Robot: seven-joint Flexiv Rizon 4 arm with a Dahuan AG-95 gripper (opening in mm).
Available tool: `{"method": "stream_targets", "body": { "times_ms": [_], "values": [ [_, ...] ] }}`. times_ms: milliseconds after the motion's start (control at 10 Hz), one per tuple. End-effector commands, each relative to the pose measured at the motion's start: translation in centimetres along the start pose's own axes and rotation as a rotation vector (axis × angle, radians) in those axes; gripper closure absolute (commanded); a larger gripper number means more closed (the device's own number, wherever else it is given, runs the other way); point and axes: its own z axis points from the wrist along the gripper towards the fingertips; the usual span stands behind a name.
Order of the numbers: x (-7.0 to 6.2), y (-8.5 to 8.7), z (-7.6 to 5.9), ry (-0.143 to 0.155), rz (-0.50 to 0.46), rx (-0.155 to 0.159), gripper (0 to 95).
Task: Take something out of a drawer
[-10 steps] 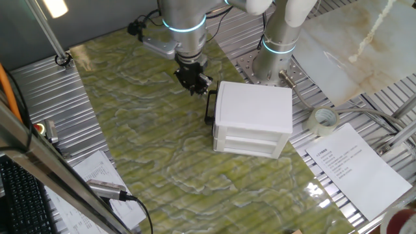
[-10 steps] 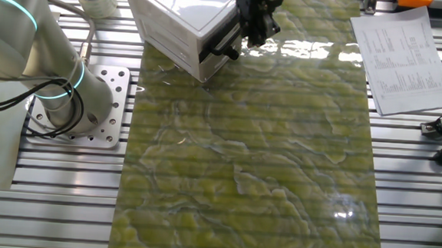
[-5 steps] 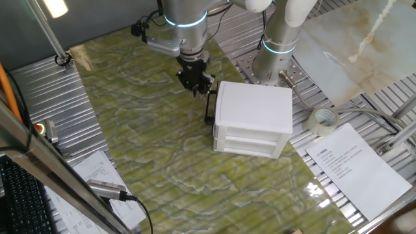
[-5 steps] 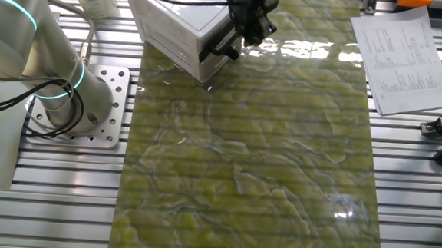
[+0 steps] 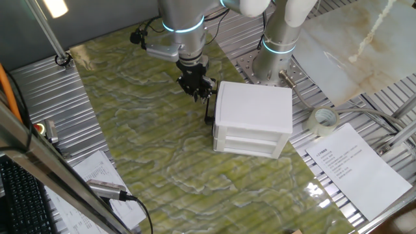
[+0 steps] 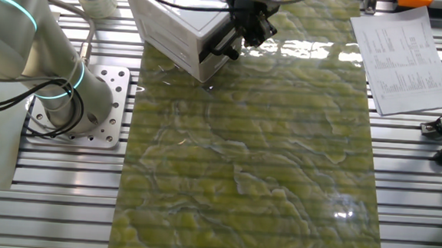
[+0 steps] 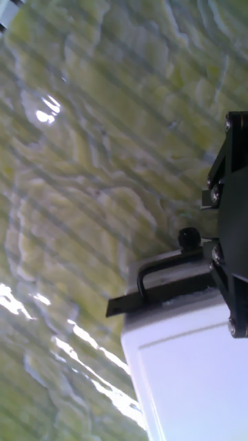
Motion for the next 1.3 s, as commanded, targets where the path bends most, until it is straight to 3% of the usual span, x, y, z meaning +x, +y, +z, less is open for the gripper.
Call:
{"method": "stream_targets", "body": {
  "times_ms": [100,300,500,900,1000,1300],
  "values": [
    [0.0,0.1,0.0,-0.011,0.002,-0.017,76.0],
    [0.0,0.1,-0.1,-0.024,0.026,-0.021,76.0],
    [0.0,0.1,-0.1,-0.007,-0.021,0.002,76.0],
    [0.0,0.1,-0.1,-0.021,-0.070,-0.017,76.0],
    [0.0,0.4,-0.2,-0.020,-0.067,-0.024,57.0],
    [0.7,2.5,-0.7,-0.010,-0.060,-0.028,57.0]
  ]
}}
